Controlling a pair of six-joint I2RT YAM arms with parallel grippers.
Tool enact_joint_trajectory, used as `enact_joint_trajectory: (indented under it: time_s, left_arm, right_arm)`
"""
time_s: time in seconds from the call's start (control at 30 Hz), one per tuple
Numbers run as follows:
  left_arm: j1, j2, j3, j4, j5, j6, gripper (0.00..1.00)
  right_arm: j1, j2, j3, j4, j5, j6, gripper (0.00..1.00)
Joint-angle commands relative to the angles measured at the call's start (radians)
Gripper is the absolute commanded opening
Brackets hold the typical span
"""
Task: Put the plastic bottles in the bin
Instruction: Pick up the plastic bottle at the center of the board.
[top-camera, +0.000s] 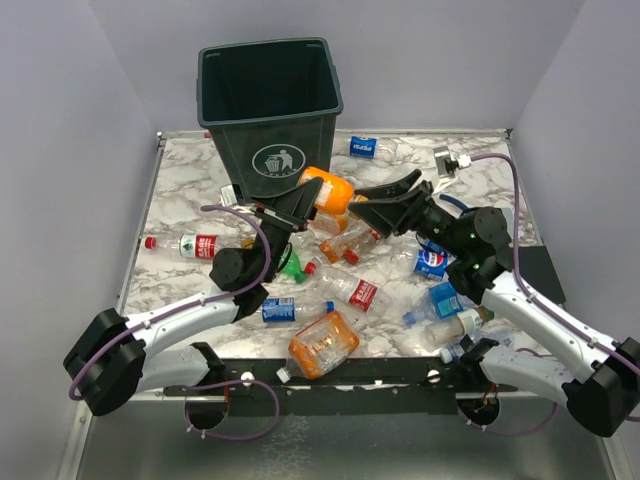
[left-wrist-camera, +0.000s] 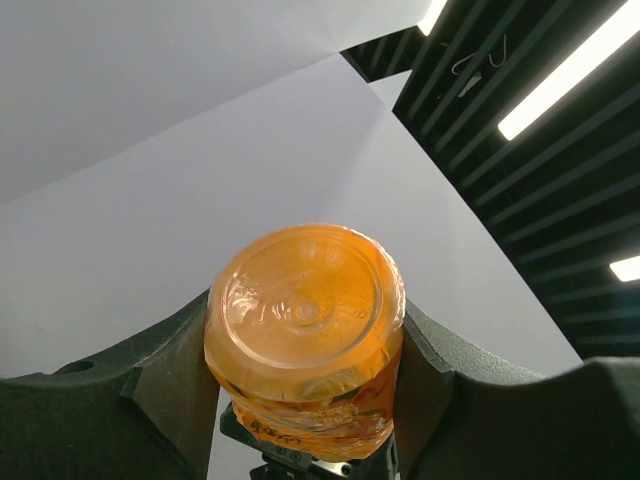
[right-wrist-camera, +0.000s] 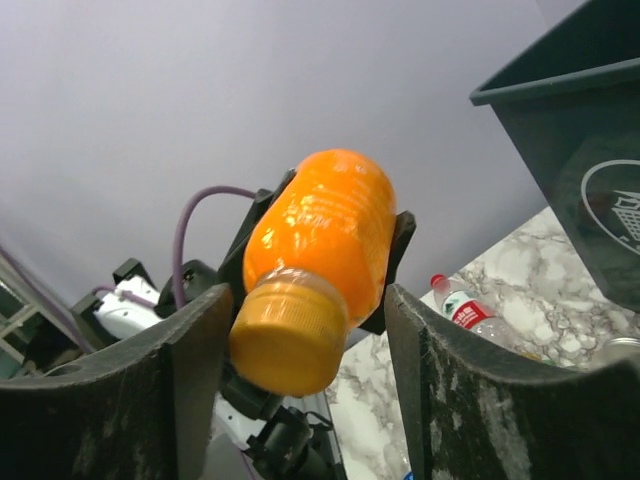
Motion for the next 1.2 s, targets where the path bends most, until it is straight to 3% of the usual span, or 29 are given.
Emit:
enact_joint_trajectory:
  time_s: [0.0, 0.07, 0.2, 0.37, 0.47, 0.53, 0.57, 0.73, 0.8, 0.93, 1.17]
  left_arm:
    - [-0.005, -0.001, -0.011, 0.044, -0.002, 0.016, 0.0]
    - [-0.004, -0.011, -0.012, 0.037, -0.006, 0.039, 0.0]
    - [-0.006, -0.035, -0.015, 0.0, -0.013, 0.101, 0.19]
    - [-0.003, -0.111, -0.02, -0.13, -0.017, 0.219, 0.97]
    - [0.005, -0.233, -0.003, -0.36, -0.012, 0.389, 0.99]
    - [0.007, -0.299, 0.049, -0.547, 0.036, 0.651, 0.99]
    - [0.007, -0.315, 0.09, -0.655, 0.069, 0.787, 0.99]
    - [0.005, -0.262, 0.36, -1.182, 0.243, 1.377, 0.99]
    - [-0.011, -0.251, 0.394, -1.276, 0.318, 1.544, 0.99]
    - [-0.085, -0.205, 0.469, -1.397, 0.321, 1.82, 0.99]
    - [-0.219, -0.084, 0.625, -1.667, 0.286, 2.056, 0.99]
  right_arm:
    - [0.015, 0.046, 0.064, -0.063, 0.003, -0.024, 0.6]
    - [0.02, 0.054, 0.077, -0.096, 0.007, -0.025, 0.5]
    - [0.02, 0.049, 0.101, -0.171, -0.009, -0.034, 0.36]
    - [0.02, -0.023, 0.142, -0.366, -0.009, -0.124, 0.27]
    - [0.02, -0.092, 0.214, -0.63, 0.019, -0.231, 0.22]
    - [0.02, -0.11, 0.294, -0.852, 0.07, -0.306, 0.14]
    - [0.019, -0.11, 0.343, -0.961, 0.104, -0.341, 0.03]
    - [0.02, -0.037, 0.555, -1.353, 0.154, -0.419, 0.01]
    - [0.019, 0.009, 0.625, -1.447, 0.131, -0.415, 0.01]
    - [0.019, 0.092, 0.725, -1.553, 0.065, -0.403, 0.01]
    - [0.019, 0.174, 0.823, -1.644, 0.071, -0.431, 0.01]
